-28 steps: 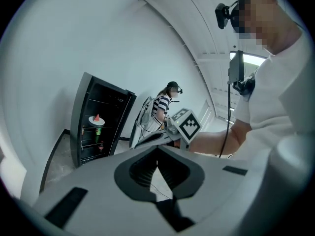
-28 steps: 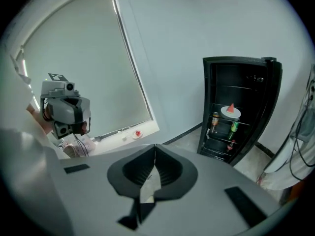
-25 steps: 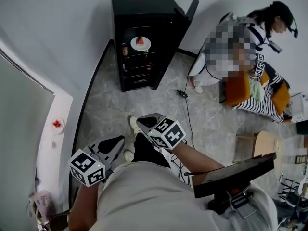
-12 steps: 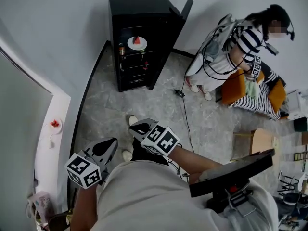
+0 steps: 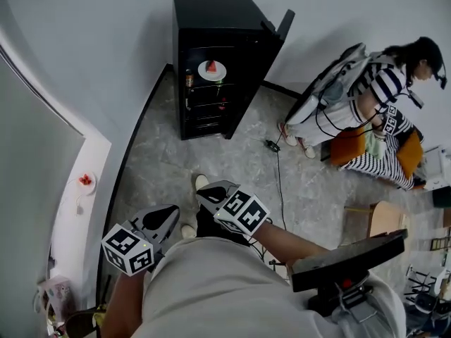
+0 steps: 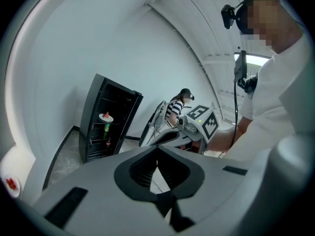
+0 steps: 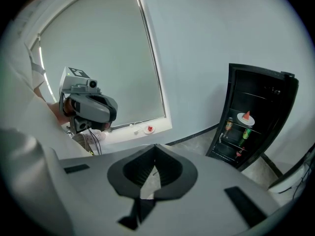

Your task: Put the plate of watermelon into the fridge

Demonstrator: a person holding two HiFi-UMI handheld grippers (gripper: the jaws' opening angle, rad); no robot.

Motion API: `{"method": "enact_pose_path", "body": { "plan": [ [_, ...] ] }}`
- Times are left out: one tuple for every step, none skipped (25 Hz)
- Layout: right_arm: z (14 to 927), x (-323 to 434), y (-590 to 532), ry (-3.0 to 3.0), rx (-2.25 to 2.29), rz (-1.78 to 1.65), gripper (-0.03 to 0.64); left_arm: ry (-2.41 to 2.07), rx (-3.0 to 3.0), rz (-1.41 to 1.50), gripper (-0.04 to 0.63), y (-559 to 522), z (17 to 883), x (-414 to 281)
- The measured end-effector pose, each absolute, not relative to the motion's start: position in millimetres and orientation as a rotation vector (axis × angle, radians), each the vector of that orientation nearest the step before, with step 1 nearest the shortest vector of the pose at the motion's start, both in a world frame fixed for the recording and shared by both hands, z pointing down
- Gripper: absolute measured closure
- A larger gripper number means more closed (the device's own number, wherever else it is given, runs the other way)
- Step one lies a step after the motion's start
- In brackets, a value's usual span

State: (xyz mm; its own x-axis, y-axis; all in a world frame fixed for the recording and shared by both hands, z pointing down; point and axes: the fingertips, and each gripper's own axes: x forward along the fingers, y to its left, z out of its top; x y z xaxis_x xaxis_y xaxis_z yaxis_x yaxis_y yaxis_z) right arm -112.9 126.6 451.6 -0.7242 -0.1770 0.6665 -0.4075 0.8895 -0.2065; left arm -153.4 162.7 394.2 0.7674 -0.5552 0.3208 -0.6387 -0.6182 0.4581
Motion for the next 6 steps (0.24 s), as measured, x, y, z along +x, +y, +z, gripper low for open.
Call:
{"method": "enact_pose_path", "body": {
  "plan": [
    [451, -112, 125, -2.382, 0.422, 0.452, 0.601, -0.890, 2.404, 0.206, 0.583, 162, 394, -153],
    [451, -112, 124, -2.383, 0.427, 0.454, 0.601, -0.887, 2.407, 0.213, 0.583, 160, 394, -153],
    [451, -110, 122, -2.384, 0.435, 0.456, 0.601, -0.882, 2.410, 0.218, 0.583, 159, 393, -152],
    [451, -109, 119, -2.384, 0.444, 0.457, 0.601, -0.877, 2.413, 0.222, 0.583, 157, 392, -151],
    [451, -107, 116, -2.384, 0.453, 0.458, 0.601, -0.870, 2.416, 0.224, 0.583, 156, 392, -150],
    [451, -106, 113, -2.384, 0.462, 0.458, 0.601, -0.863, 2.418, 0.226, 0.583, 153, 391, -148]
  ]
}}
